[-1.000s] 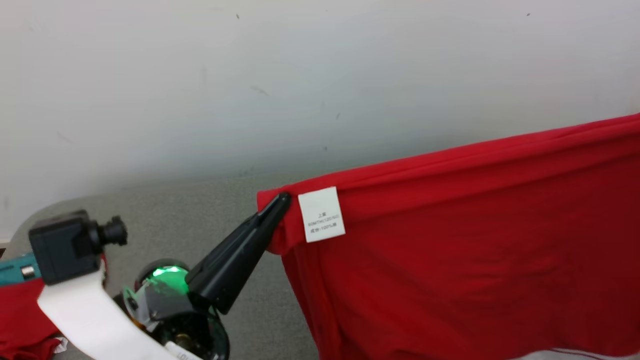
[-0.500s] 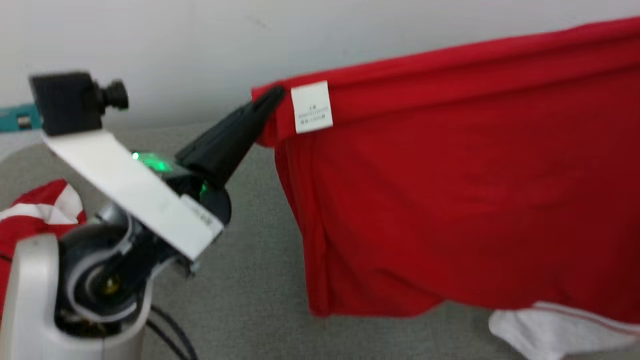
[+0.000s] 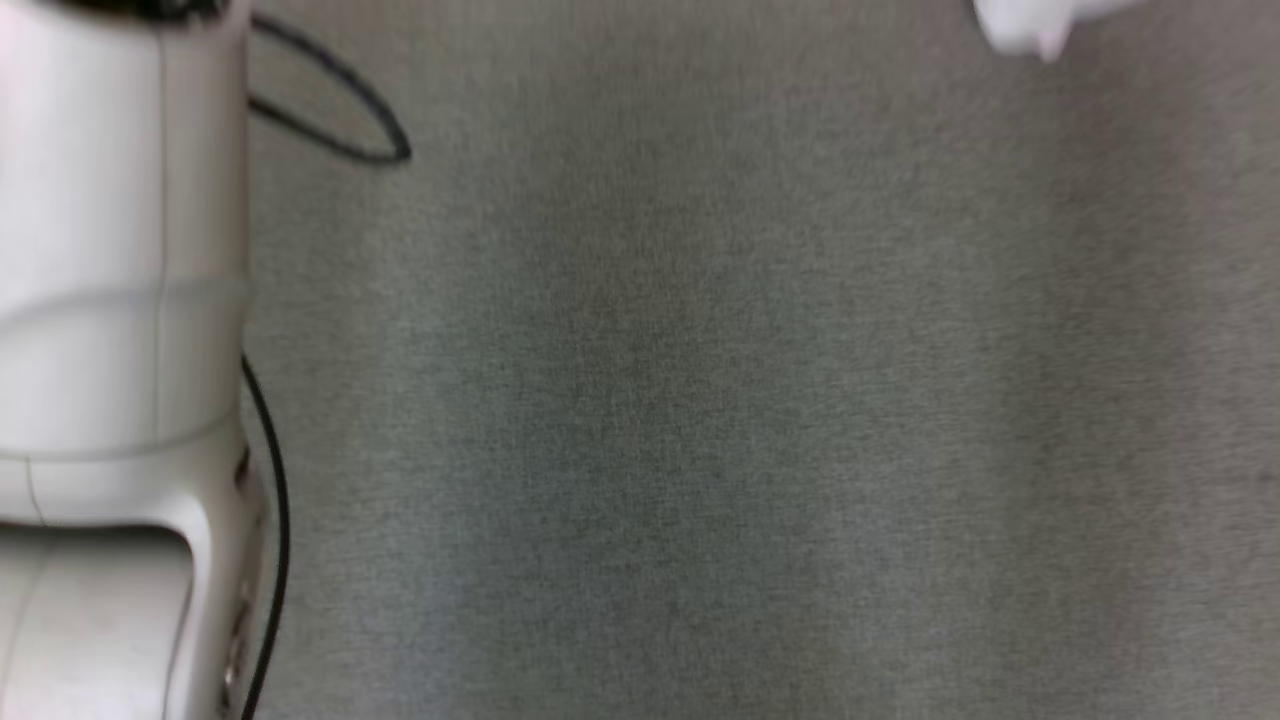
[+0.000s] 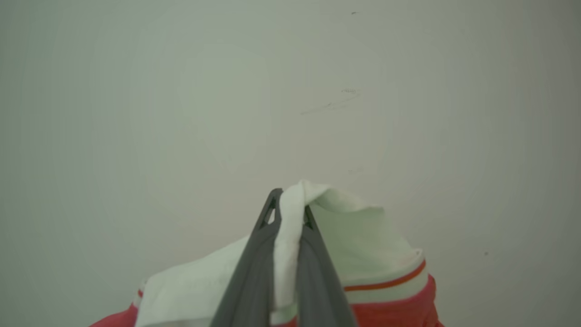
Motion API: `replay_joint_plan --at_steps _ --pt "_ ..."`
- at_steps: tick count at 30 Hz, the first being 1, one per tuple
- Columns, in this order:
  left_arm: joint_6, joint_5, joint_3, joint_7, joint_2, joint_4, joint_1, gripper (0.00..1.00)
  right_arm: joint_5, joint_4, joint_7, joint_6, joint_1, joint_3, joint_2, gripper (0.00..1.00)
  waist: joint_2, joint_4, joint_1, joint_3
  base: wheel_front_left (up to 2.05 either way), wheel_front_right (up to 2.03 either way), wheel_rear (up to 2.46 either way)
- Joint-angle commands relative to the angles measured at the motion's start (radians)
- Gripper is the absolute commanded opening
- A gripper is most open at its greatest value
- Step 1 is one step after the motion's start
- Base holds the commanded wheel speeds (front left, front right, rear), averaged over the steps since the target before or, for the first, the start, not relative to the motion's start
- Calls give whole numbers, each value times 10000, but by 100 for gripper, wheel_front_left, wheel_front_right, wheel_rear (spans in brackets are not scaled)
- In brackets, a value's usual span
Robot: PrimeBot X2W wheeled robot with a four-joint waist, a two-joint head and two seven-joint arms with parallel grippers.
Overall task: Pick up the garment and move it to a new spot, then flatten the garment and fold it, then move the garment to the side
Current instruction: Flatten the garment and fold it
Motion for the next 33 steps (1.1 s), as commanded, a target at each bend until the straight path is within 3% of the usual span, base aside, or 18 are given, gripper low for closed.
replay_joint_plan --at_steps 1,5,8,12,16,21,25,33 --pt "-86 186 -15 -173 3 196 -122 0 -12 141 -122 -20 -158 -11 30 0 0 25 -4 966 0 0 0" --pt "-464 741 -162 -1622 -100 1931 -1277 0 -196 1071 -896 -20 -875 98 70 0 0 -16 -4 1518 0 0 0" --pt "-767 775 -243 -2555 -239 2915 -1528 0 29 1358 -1284 -20 -506 433 -153 0 0 -1 -4 1743 0 0 0" --pt "-1438 438 -411 -3541 -450 3789 -755 0 906 795 -1769 -20 1152 1096 -545 0 0 75 -4 1604 0 0 0" --pt "-1893 -118 -828 -3914 -517 4005 1021 0 2126 -377 -2110 -20 4044 1514 -1153 0 0 84 -4 901 0 0 0" --pt "-2005 -636 -1319 -3721 -190 3244 3854 0 3163 -1806 -2105 -20 7816 1600 -1720 0 0 27 -4 -182 0 0 0" --pt "-2002 -695 -1608 -3716 198 2157 6330 0 3502 -2429 -1948 -23 10417 1562 -1823 0 0 -84 -4 -1256 0 0 0" --pt "-1316 -1285 -1994 -3254 445 -284 10907 0 3362 -2996 -1207 -21 14324 2249 -2071 0 0 -211 -4 -2762 0 0 0"
